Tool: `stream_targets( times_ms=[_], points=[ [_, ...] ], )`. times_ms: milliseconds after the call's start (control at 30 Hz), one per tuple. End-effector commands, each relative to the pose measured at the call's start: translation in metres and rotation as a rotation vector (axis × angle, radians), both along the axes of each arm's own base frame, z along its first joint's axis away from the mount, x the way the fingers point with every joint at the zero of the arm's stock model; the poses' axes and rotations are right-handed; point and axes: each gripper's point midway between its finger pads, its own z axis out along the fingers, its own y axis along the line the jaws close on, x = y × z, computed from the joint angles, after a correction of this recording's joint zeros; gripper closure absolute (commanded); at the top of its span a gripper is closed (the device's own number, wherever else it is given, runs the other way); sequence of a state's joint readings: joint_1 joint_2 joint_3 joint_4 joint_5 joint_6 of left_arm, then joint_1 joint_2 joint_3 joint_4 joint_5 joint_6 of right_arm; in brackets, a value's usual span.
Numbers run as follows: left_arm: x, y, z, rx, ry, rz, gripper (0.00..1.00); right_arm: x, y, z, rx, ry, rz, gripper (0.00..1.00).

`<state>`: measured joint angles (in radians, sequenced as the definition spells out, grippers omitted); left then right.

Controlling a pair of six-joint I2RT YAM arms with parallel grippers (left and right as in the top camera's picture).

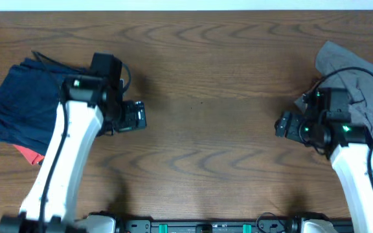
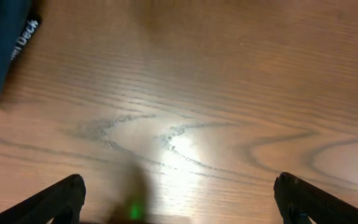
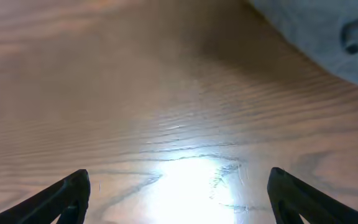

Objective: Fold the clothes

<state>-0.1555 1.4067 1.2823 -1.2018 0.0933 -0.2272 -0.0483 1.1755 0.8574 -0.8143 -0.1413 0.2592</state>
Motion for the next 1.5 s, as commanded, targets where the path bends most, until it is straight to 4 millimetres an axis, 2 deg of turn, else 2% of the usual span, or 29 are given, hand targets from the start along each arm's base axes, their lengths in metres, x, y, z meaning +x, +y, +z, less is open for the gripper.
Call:
stream_targets(
  times_ms=[0, 67, 133, 167, 200, 300, 467, 633, 867, 1067, 1167, 1367, 1467],
  points=[
    [-0.019, 0.001, 0.022, 0.005, -0.177, -0.039, 0.02, -0.005, -0.005, 0.034, -0.026, -0.131, -0.004, 0.11],
    [-0.027, -0.001, 0.032, -0.023, -0.329, -0.051, 0.02, -0.010, -0.004, 0.050, -0.039, -0.221, -0.003, 0.14],
    [-0.034, -0.002, 0.044, -0.053, -0.498, -0.056, 0.02, -0.014, -0.007, 0.064, -0.070, -0.331, -0.015, 0.12],
    [-0.038, -0.001, 0.051, -0.069, -0.589, -0.054, 0.02, -0.018, -0.008, 0.069, -0.078, -0.381, -0.023, 0.09],
    [-0.041, 0.000, 0.058, -0.083, -0.667, -0.052, 0.02, -0.020, -0.008, 0.072, -0.078, -0.422, -0.025, 0.01],
    [-0.055, 0.003, 0.082, -0.121, -0.866, -0.046, 0.02, -0.028, -0.007, 0.075, -0.079, -0.507, -0.027, 0.01],
    [-0.091, 0.010, 0.106, -0.150, -1.025, -0.041, 0.02, -0.041, -0.007, 0.068, -0.079, -0.509, -0.027, 0.01],
    [-0.107, 0.014, 0.116, -0.165, -1.104, -0.039, 0.02, -0.051, -0.006, 0.054, -0.077, -0.438, -0.024, 0.01],
    [-0.108, 0.014, 0.117, -0.165, -1.108, -0.039, 0.02, -0.066, -0.006, 0.037, -0.075, -0.346, -0.021, 0.01],
    [-0.108, 0.014, 0.117, -0.165, -1.107, -0.039, 0.02, -0.072, -0.010, 0.033, -0.100, -0.320, -0.036, 0.01],
    [-0.107, 0.014, 0.117, -0.165, -1.107, -0.039, 0.02, -0.069, -0.010, 0.045, -0.102, -0.402, -0.034, 0.01],
    [-0.108, 0.014, 0.117, -0.165, -1.107, -0.039, 0.02, -0.057, 0.001, 0.081, -0.148, -0.744, 0.077, 0.01],
    [-0.107, 0.014, 0.117, -0.165, -1.107, -0.039, 0.02, -0.054, 0.006, 0.086, -0.149, -0.896, 0.091, 0.01]
  ],
)
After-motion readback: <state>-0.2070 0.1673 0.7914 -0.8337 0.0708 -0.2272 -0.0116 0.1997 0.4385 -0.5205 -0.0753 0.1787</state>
